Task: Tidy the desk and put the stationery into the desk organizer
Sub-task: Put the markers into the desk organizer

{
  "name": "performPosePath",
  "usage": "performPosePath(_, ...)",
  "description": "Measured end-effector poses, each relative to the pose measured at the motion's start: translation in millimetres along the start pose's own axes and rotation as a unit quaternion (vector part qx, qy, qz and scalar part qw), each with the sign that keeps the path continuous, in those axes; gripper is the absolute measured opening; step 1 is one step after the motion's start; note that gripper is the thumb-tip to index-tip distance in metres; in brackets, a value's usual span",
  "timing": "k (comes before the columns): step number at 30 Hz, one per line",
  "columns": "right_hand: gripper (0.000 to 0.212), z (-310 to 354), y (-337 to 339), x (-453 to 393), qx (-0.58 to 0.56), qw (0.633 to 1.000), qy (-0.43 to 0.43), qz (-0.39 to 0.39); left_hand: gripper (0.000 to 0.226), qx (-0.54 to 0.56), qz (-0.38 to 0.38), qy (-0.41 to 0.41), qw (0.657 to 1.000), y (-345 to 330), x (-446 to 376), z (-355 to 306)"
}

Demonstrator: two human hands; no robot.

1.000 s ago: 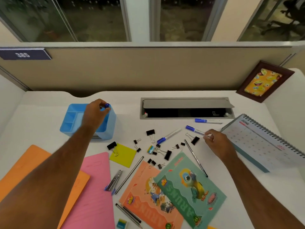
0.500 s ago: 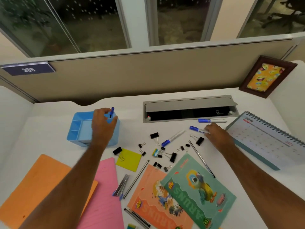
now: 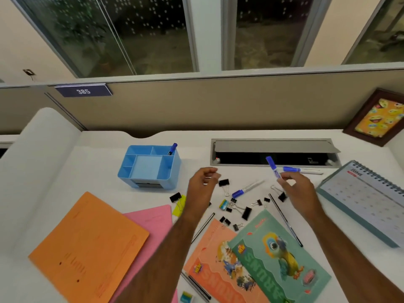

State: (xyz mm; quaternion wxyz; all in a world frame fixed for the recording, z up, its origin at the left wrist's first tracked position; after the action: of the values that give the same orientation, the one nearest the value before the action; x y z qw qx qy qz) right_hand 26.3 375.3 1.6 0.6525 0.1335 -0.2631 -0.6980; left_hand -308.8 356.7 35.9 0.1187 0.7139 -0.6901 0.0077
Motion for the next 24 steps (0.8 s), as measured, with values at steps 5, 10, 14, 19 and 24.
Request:
performPosePath(5,0.011,51,-41,31,-0.019,0.996,0.066,0.055,0.029,0.037,0.060,0.030,0.997,-51,7,-9)
performPosePath(10,0.010,77,-75,49,-0.004,0.991,0.090,0.103,0.031,0.044,0.048,0.020,0.998,-61,5,-19)
performPosePath(14,0.012,85,-82,54,-0.021,0.989,0.099,0.111,0.027,0.065,0.020,0.005,0.998,-44,5,-17)
performPosePath(19,0.019,79,-81,47,-0.031,0.989,0.081,0.119,0.025,0.101,0.022,0.001,0.995,-25,2,-13)
performPosePath(24,0.022,53,-63,25,0.032,0.992,0.057,0.106,0.022,0.061,-0.019,-0.004,0.998,7,-6,-12)
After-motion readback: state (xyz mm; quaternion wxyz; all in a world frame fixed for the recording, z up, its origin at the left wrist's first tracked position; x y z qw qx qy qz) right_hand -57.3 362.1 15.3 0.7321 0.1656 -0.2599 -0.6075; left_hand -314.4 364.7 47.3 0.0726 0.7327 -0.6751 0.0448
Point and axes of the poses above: each hand's wrist, its own x-axis away from the middle knuckle, its own y-axis out of the back of the hand, z = x × y, the point moved 10 cm from there along -x, towards the middle knuckle, and after that the axes turned 6 degrees about z, right-handed, at the moved point
